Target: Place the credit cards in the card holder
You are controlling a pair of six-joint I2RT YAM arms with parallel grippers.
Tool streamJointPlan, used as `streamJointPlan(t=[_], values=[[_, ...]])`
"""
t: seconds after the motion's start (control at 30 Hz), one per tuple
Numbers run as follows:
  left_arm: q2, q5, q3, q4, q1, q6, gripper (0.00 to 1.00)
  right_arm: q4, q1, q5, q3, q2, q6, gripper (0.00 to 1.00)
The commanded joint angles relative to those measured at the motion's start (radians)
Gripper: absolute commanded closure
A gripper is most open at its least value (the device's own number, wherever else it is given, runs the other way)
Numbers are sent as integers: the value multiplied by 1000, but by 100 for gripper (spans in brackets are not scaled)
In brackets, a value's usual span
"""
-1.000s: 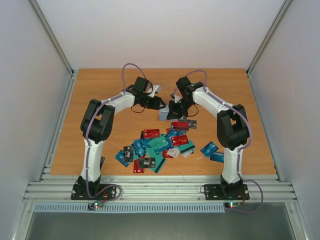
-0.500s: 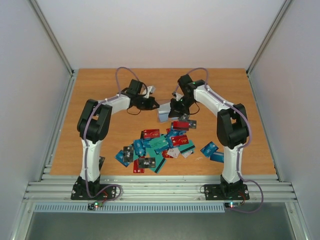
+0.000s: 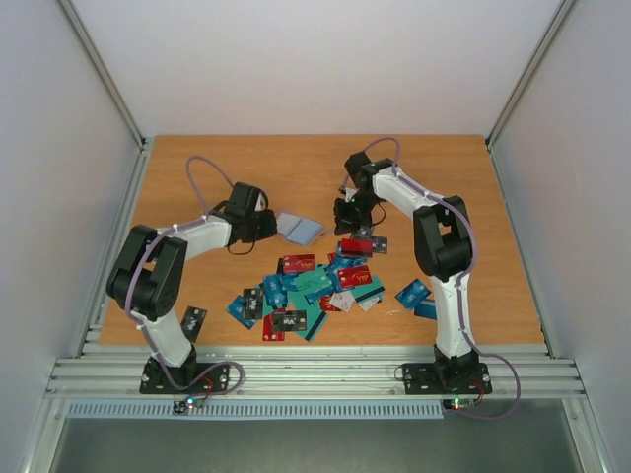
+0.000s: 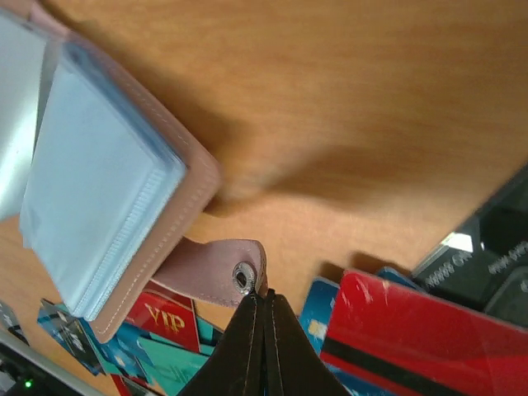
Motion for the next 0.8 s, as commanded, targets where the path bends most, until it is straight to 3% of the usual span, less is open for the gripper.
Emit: streamJointPlan(t=[0.0, 0.13, 0.27, 0.4, 0.57, 0.77], values=[[-65, -182, -89, 45, 1, -151, 99, -15, -15, 62, 88, 40, 6, 99], [-55, -190, -139, 80, -1, -245, 99, -17, -14, 16, 89, 36, 11, 95], [-56, -208, -182, 111, -6, -344, 98, -27, -14, -38, 14, -40, -21, 75], [-83, -264, -214, 116, -24, -381, 97, -49, -14, -56, -29, -127, -17, 62], [-97, -315, -225, 106, -50, -444, 97, 17, 11, -155, -67, -221, 102, 61], [-92, -332, -202, 59, -71, -543, 96, 104, 103, -213, -31, -174, 219, 62]])
